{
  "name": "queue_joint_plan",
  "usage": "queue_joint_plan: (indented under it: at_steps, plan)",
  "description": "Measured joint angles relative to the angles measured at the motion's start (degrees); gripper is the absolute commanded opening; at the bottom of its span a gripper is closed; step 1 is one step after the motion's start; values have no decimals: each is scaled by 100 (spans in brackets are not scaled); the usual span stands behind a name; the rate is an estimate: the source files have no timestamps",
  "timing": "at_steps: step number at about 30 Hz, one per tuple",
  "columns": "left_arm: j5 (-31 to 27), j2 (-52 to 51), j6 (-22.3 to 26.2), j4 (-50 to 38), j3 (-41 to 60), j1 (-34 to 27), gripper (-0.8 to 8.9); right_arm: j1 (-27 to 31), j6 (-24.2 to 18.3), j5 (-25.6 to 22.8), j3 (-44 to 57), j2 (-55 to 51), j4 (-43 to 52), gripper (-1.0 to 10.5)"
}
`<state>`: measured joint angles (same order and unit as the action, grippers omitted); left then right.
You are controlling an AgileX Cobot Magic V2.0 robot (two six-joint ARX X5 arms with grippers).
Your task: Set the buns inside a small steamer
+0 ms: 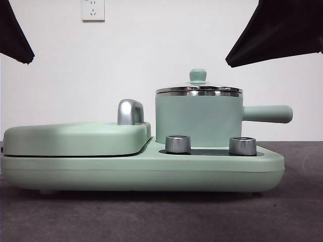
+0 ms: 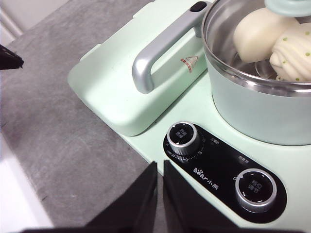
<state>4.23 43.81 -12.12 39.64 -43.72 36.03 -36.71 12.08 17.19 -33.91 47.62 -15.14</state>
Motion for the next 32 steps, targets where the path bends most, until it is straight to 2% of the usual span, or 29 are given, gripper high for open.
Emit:
queue_joint_plan:
  at_steps: [4, 8, 11, 17, 21, 27, 32]
  plan:
    - [-4, -2, 50, 4, 0, 0, 7, 0, 0, 0, 0, 0, 0, 19]
    - [-4, -391, 658, -369, 243, -238, 7, 0, 0, 0, 0, 0, 0, 19]
    - [-2, -1104, 922, -1119, 837, -916, 7, 0, 0, 0, 0, 0, 2, 19]
    - [-33, -2736, 975, -2186, 2339, -2455, 7, 0, 0, 0, 0, 0, 0, 19]
    - [-33, -3659, 979, -2780, 3226, -3042, 7, 0, 0, 0, 0, 0, 0, 19]
    - [-33, -4367, 979, -3412, 4183, -3394, 7, 0, 2, 0, 0, 0, 0, 19]
    - [-44, -4358, 984, -3456, 4188, -3392, 7, 0, 0, 0, 0, 0, 7, 19]
